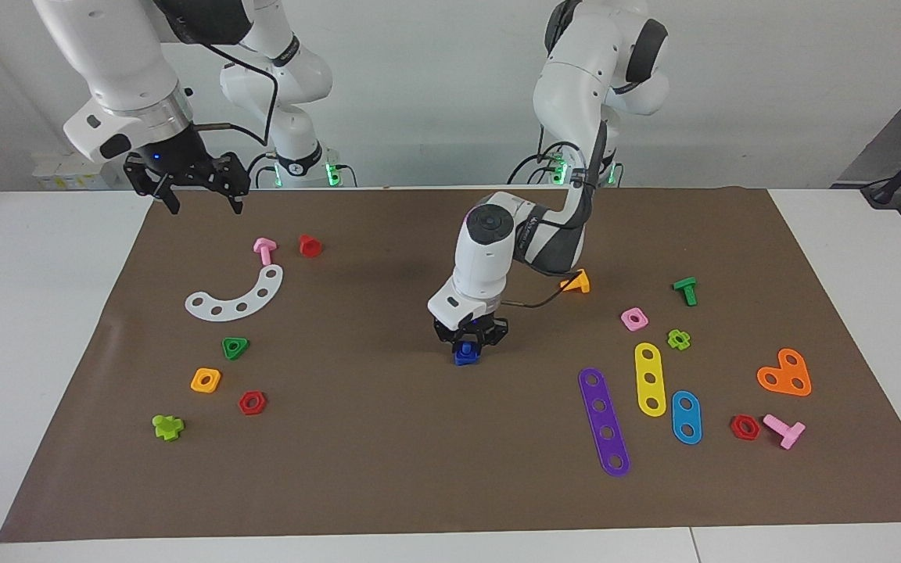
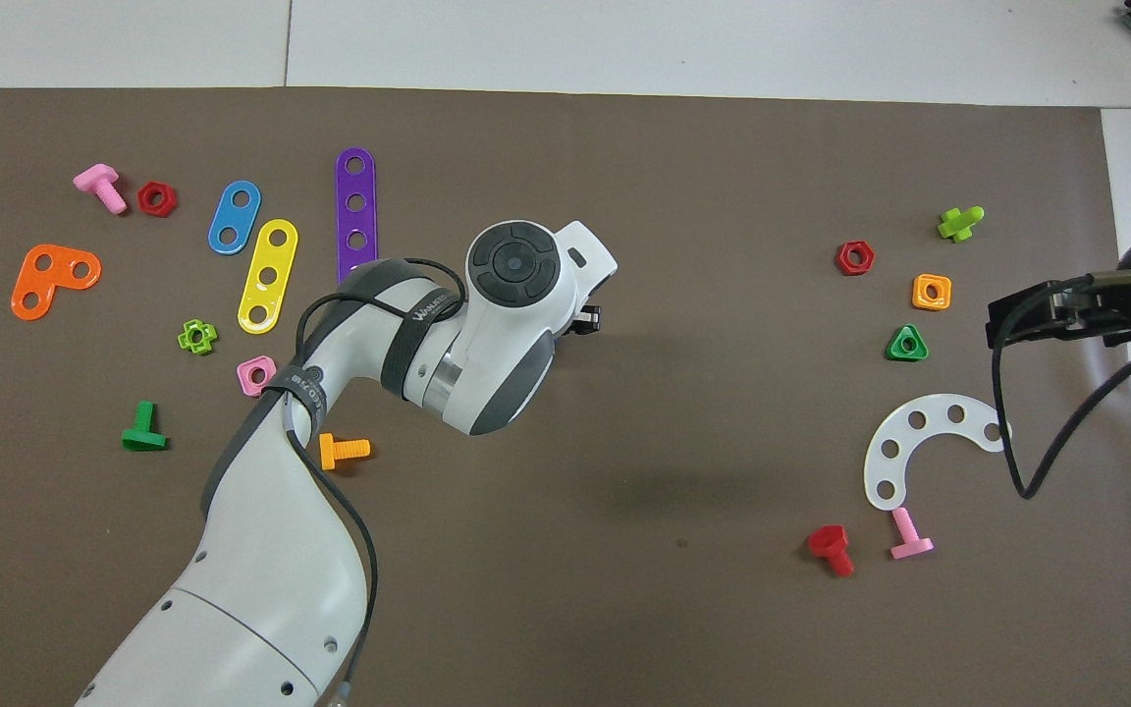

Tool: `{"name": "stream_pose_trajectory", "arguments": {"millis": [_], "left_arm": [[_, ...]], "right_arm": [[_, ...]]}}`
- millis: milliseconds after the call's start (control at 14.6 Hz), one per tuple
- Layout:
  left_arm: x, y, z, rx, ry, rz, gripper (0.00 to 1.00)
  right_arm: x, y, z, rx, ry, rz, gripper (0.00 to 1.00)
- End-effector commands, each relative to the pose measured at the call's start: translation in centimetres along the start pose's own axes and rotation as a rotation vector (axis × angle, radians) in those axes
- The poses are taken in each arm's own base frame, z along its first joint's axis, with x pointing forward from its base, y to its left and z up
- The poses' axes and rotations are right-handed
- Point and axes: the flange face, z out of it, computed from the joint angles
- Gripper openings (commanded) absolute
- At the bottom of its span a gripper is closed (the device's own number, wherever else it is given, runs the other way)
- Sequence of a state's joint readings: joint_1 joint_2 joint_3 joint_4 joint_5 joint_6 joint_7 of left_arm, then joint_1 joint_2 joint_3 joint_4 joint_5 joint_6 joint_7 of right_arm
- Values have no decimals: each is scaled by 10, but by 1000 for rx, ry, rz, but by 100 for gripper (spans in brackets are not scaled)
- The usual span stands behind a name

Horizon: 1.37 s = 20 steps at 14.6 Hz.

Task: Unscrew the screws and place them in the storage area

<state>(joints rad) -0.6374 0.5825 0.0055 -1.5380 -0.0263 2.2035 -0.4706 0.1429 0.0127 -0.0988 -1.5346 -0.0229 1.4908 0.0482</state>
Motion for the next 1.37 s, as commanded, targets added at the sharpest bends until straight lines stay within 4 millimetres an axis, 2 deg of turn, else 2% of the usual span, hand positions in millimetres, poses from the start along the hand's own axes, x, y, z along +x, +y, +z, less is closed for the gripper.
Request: {"name": "stream_pose_trajectory", "arguments": {"millis": [0,205,410,547,615,752,820,888,1025,1162,1299], "left_arm": [[12,2,-15,6,-24,-22,36],[25,1,-39,-6,-46,-43,37],[44,-26,-67,-21,-67,-99,37],[56,-60,-74,-17,-75,-144,37],[63,-84,-74,-17,-87,-180,36],[76,-138,-95,-32,-77,-211,37],[74,-159,-93,-31,-94,-194,38],[67,-193,-92,-26,-116,-175,38],[43,-247,-88,-28,-154,-97,38],[25,-276,-81,-36,-162,-50,37],[10,-287,-67,-34,-158,-51,37]], "right_arm": [[-3,1,0,11,-11,-20,100],[-3,1,0,11,-11,-20,100],[-3,1,0,11,-12,-19,100],[-3,1,0,11,-12,-19,100],[-3,1,0,11,-12,-19,100],[-3,1,0,11,-12,-19,100],[-3,1,0,11,-12,-19,100],[-3,1,0,11,-12,-19,100],[-3,1,0,11,-11,-20,100],[-3,1,0,11,-12,-19,100],[-3,1,0,11,-12,-19,100]]}}
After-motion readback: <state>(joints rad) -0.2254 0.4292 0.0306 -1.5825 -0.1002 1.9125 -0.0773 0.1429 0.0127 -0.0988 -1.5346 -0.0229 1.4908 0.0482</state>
